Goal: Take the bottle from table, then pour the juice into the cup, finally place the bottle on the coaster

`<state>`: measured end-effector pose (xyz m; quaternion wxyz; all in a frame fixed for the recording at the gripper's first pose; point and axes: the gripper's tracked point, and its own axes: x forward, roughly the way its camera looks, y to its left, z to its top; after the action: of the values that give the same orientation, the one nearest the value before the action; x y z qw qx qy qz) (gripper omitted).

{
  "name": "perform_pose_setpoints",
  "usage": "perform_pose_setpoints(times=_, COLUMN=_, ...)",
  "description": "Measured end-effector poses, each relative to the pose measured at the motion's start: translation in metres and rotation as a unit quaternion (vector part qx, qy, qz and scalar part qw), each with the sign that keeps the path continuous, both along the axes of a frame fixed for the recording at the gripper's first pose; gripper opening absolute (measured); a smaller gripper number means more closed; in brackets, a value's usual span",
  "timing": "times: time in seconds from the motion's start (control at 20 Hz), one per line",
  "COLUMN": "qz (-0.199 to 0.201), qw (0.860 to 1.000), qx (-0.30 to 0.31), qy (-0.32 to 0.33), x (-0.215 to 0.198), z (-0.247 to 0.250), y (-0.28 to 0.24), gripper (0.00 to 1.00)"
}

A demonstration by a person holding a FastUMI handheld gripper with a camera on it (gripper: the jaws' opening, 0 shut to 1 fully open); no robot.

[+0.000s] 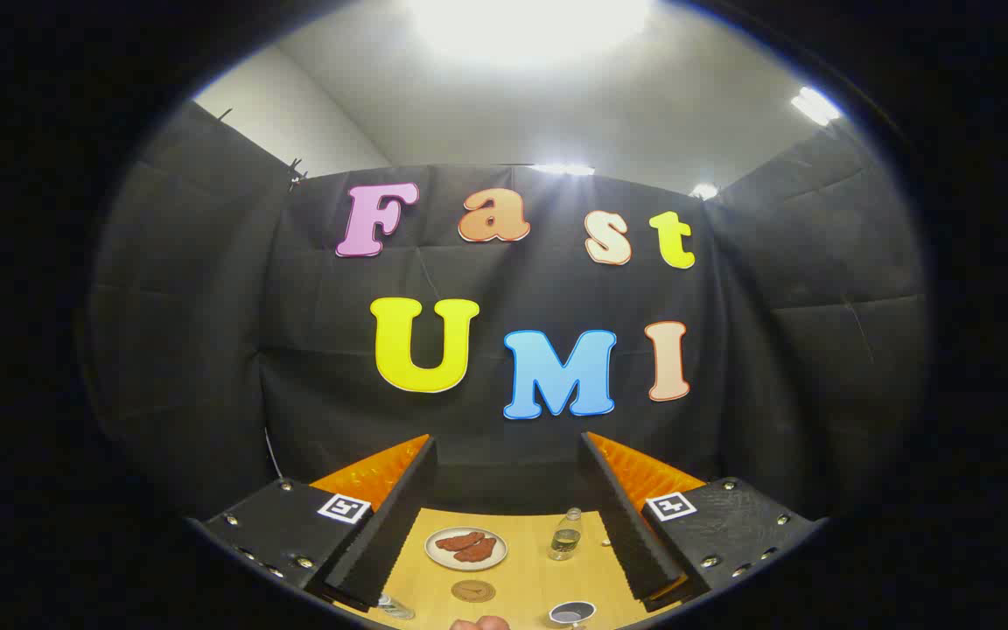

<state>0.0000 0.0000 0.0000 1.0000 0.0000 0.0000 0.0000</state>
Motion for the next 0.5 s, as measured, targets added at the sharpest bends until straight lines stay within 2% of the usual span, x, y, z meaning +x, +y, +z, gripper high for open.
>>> perform_pose_setpoints(times=0.2, qz=0.018, qw=1.000, qx=-0.005, qy=0.005, x=0.009, z=-0.008, y=0.007, gripper=0.99)
perform_pose_setpoints(times=0.5, qz=0.017, qw=1.000, qx=-0.008, qy=0.007, x=0.017, z=-0.022, y=0.003, gripper=0.99)
